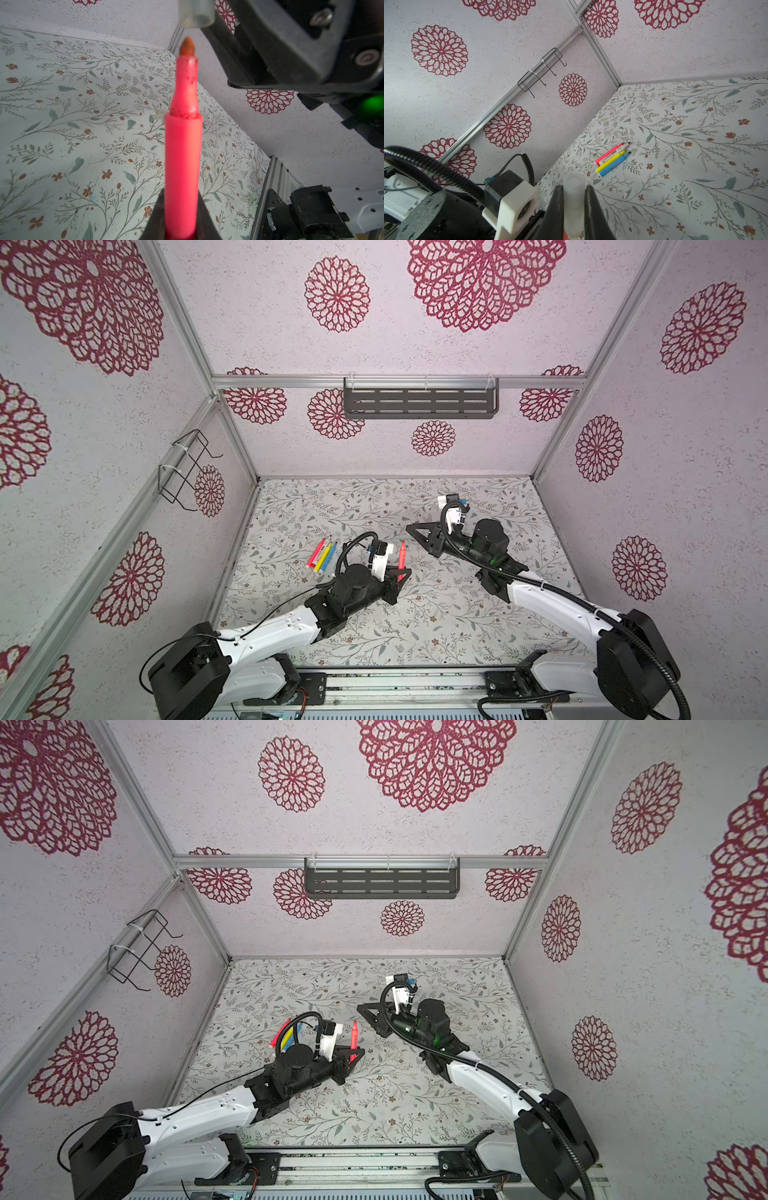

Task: Insert the pens into the pen caps
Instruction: 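Carry the clear cap over the pink pen tip held by the left gripper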

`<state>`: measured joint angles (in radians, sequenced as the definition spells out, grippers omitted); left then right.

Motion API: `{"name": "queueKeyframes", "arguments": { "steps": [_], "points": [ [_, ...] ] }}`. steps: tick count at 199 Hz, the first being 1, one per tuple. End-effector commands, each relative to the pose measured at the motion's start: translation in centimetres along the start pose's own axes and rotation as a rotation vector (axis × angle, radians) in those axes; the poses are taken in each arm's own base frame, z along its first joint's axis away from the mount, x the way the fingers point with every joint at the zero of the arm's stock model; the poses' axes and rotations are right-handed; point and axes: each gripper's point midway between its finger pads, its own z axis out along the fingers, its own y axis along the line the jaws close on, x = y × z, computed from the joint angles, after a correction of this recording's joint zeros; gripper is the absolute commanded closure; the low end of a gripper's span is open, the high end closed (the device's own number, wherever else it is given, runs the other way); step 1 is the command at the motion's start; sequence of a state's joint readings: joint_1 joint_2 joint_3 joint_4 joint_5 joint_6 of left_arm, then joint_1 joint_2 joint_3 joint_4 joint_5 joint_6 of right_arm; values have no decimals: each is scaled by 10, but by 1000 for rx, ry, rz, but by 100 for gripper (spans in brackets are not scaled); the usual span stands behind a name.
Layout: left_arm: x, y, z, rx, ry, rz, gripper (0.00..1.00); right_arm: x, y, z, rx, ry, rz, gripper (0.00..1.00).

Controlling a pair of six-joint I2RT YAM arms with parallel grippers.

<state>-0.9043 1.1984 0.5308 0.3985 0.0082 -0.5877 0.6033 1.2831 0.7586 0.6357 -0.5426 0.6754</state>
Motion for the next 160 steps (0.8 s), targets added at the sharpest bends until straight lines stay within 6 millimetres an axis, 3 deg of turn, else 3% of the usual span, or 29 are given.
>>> {"name": "queueKeyframes", "arguments": {
  "steps": [1,160],
  "points": [
    [-14,-11,1,22,-43,8,100,-13,25,1,-93,-35,-41,84],
    [-27,-17,-10,39,-82,10,100,10,30,3,-136,2,-23,84]
  ]
}}
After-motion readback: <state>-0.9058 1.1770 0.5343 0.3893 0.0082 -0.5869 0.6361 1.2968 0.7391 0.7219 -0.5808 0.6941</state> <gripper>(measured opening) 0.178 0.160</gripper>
